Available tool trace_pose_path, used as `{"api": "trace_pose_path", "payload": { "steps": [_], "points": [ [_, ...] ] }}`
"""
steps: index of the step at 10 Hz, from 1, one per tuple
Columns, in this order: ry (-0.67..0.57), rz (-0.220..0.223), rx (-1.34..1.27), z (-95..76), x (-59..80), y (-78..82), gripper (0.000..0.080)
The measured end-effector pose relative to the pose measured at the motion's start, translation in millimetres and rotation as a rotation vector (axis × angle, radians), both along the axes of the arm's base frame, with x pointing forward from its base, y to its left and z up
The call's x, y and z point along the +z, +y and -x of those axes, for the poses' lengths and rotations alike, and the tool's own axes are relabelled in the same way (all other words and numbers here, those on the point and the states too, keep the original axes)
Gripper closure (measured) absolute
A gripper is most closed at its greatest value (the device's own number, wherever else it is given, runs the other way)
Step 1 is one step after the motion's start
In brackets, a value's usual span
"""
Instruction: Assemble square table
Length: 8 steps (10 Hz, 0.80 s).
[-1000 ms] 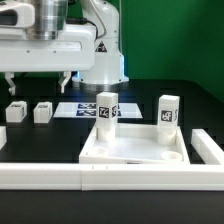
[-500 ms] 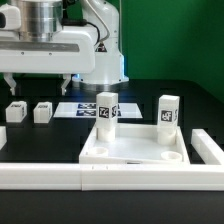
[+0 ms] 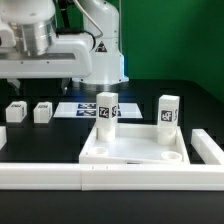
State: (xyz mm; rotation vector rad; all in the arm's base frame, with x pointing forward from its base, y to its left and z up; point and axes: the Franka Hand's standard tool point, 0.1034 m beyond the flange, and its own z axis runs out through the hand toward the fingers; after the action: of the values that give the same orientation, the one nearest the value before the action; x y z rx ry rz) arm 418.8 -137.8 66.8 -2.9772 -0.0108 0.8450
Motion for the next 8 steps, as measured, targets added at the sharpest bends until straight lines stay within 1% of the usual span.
{"api": "trace_pose_path", "payload": {
  "steps": [1, 2, 3, 5, 6, 7, 8],
  "points": [
    [0.104, -0.011, -0.011, 4.2, -3.3, -0.7, 0.0151],
    [0.174, -0.019, -0.006, -1.1, -6.4, 0.5, 0.0151],
    [0.225, -0.027, 0.002, -2.0, -8.1, 3.0, 0.0151],
    [0.325, -0.041, 0.008, 1.5, -12.6, 7.3, 0.0151],
    [0.316, -0.043, 0.012, -0.5, -13.7, 7.8, 0.0151],
    [0.320, -0.047, 0.015, 1.8, -14.7, 6.8, 0.0151],
    [0.354, -0.037, 0.007, 21.2, -22.4, -5.5, 0.0151]
  ]
}}
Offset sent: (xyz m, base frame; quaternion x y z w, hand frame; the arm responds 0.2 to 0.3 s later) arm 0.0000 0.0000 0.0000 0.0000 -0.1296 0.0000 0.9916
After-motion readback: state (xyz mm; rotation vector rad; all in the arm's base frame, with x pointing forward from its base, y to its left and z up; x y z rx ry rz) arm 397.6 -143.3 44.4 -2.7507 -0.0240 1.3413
